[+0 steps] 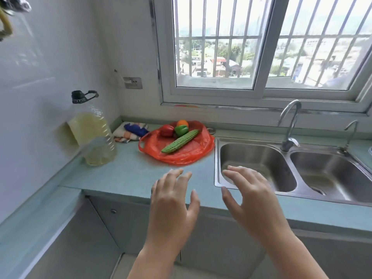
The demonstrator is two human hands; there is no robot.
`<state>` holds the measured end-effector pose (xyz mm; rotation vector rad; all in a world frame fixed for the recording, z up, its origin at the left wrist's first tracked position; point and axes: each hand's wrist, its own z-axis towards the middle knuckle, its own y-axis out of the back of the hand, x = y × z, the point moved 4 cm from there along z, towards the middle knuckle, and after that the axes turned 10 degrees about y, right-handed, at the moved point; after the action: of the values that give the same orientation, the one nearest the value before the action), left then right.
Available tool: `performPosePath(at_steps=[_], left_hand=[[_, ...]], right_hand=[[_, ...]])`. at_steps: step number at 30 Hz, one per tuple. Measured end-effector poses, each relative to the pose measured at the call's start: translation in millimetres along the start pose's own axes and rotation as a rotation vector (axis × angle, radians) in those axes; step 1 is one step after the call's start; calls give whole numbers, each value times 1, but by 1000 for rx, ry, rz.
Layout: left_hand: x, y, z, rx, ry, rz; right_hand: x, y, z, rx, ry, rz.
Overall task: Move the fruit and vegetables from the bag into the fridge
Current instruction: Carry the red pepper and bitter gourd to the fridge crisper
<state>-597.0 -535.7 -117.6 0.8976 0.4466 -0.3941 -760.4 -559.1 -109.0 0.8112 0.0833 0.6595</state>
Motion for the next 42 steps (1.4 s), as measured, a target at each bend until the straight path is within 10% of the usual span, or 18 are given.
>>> performPosePath(at_steps=[17,42], left_hand=[[191,-63,169,112,102,34],[308,-291,358,422,170,173]], right_hand=[[0,-209,165,139,-7,29],[-210,-428,255,510,-45,75]])
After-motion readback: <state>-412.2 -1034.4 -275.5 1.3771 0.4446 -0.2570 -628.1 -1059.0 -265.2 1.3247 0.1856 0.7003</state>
